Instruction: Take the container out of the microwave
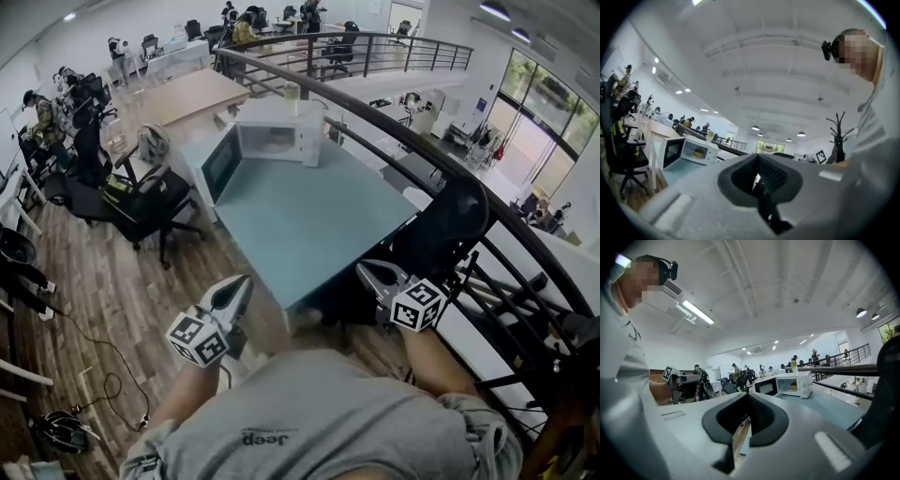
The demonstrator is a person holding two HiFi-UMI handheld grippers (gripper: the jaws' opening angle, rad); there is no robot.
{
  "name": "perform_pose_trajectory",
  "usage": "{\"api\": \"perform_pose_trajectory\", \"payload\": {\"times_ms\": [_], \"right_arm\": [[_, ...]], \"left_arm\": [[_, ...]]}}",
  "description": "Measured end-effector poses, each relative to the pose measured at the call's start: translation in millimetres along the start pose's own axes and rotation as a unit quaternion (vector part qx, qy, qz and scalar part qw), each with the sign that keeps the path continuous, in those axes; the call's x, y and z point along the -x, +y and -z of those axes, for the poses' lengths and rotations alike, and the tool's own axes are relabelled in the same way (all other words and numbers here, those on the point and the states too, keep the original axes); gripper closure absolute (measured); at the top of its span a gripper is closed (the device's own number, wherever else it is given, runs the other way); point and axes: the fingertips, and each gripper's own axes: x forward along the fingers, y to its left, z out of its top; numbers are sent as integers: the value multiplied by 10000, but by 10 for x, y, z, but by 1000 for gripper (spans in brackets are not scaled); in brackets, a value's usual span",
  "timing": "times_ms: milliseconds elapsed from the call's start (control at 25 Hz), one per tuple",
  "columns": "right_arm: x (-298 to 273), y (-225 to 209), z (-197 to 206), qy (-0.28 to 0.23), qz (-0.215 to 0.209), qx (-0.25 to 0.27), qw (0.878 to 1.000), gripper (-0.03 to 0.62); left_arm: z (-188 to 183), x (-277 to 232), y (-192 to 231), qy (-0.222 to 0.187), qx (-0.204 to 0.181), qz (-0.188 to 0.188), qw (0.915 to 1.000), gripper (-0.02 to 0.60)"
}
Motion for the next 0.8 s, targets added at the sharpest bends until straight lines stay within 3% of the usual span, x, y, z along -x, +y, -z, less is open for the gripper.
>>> {"api": "perform_pose_trajectory", "payload": {"times_ms": [400, 600, 800], "right_arm": [[-1494, -153, -461, -204, 610, 77, 9979, 589], [-2073, -271, -463, -101, 800, 58, 9967, 589], [-2434, -477, -287, -84, 1071, -25, 9942, 588]], "left_arm": [[-681, -402, 1661, 64, -89, 718, 9974, 562], [-759, -562, 2355, 107, 20, 882, 9960, 561], [-569, -721, 2843, 243, 129, 1086, 9937, 561]]}}
